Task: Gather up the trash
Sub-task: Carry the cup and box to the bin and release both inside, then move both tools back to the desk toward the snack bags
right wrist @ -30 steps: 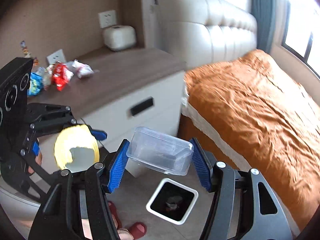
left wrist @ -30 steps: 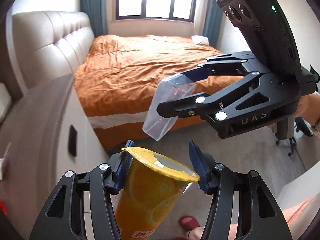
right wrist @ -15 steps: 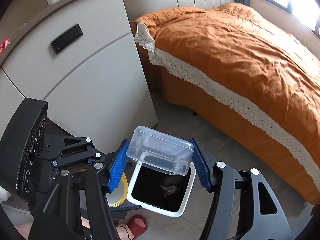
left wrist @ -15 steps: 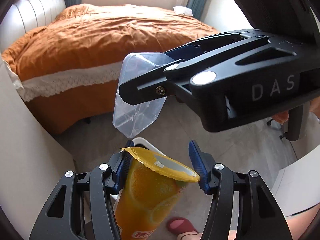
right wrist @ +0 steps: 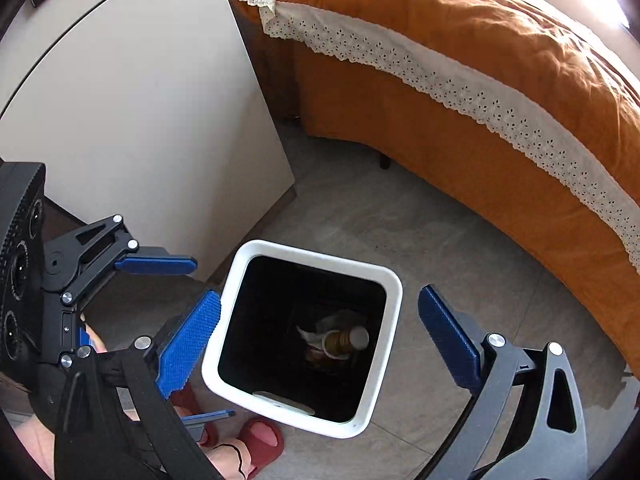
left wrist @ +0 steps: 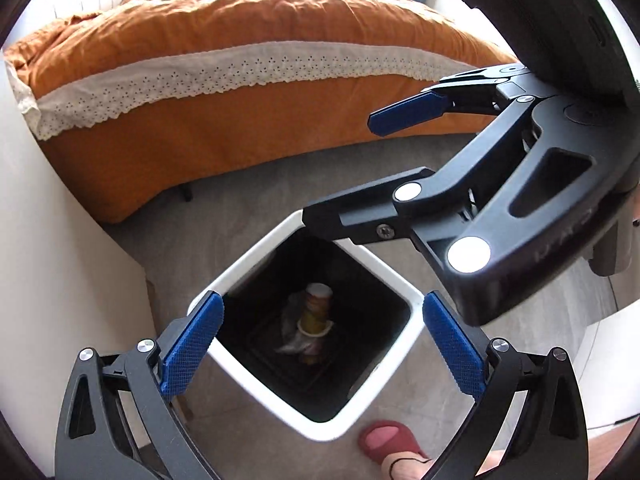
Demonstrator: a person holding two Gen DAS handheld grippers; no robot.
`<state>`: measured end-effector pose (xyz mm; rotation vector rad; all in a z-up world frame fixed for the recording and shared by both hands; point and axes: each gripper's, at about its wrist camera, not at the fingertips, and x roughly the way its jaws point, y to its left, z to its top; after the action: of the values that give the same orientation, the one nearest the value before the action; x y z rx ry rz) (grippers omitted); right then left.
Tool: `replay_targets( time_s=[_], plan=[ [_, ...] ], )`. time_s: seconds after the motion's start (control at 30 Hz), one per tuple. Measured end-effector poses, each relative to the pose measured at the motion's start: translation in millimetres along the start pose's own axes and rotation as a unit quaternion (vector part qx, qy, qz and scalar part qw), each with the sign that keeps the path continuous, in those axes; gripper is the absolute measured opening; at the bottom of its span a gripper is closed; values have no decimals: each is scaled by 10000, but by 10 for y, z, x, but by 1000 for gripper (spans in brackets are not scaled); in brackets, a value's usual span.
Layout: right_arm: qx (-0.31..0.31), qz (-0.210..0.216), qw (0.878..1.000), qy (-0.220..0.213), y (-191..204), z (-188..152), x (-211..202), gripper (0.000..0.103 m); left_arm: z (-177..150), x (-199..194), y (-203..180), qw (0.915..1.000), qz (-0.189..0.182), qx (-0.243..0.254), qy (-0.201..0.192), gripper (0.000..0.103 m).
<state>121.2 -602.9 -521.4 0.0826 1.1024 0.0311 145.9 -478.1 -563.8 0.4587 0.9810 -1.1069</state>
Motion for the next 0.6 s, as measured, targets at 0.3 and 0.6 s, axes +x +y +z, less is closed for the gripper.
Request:
replay_targets(
  time_s=[0.3, 0.6],
  plan=[
    [-30, -5, 9997, -226, 134, 338, -509, 98, 253, -597, 30, 9989, 172, -401, -185, 98],
    [-205, 37, 9977, -648, 458, 729, -1435, 98, 658, -1604, -79, 9948, 430, -708, -597, 98]
  ],
)
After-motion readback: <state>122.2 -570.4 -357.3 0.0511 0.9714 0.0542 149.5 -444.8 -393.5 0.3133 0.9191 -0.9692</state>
